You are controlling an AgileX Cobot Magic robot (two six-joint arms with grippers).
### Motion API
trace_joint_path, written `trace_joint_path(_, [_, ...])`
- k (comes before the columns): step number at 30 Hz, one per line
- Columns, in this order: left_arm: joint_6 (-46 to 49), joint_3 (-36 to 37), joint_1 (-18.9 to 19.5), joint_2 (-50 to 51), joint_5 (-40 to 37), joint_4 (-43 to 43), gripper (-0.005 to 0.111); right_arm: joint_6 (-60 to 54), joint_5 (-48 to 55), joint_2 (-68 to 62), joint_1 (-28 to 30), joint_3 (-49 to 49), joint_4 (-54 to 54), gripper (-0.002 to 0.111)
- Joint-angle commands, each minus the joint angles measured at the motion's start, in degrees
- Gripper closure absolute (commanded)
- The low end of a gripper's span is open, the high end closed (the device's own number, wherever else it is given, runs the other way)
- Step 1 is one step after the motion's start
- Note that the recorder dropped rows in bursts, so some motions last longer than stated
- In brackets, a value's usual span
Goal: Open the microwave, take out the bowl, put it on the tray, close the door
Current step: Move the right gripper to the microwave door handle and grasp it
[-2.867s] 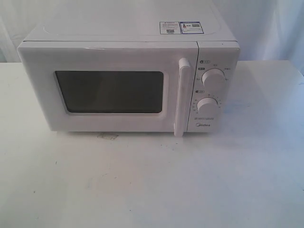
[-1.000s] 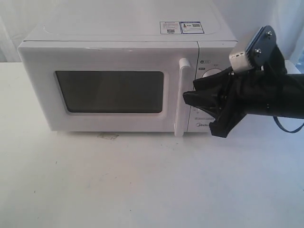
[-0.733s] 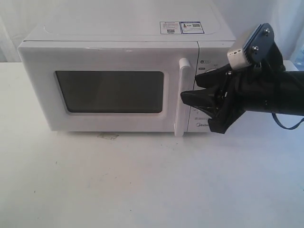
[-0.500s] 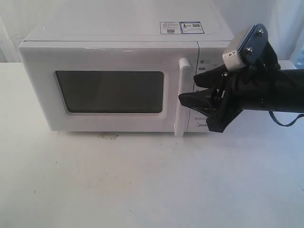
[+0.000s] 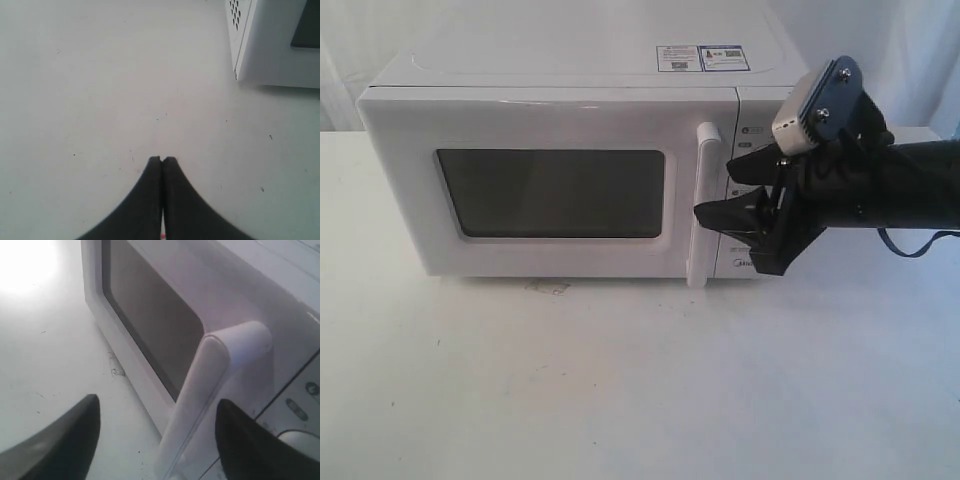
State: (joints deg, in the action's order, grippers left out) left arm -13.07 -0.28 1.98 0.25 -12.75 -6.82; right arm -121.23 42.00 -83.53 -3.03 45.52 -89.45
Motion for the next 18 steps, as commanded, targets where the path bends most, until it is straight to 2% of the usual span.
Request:
trace_joint_path(1, [0.00,0.28,0.18,-0.25,-0.13,0.20,0.107,-1.58,-1.40,-0.03,0.11,0.48,-1.21,0.046])
trace_joint_path(4, [0.00,0.28,0.18,-0.25,-0.13,0.20,0.107,-1.58,-0.32,-0.03,0.11,0.48,-4.84,0.046])
trace_joint_path(18, [0.00,0.28,0.18,-0.25,-0.13,0.20,0.107,-1.58,3.28,-4.66,0.11,1.77,-9.43,0.046])
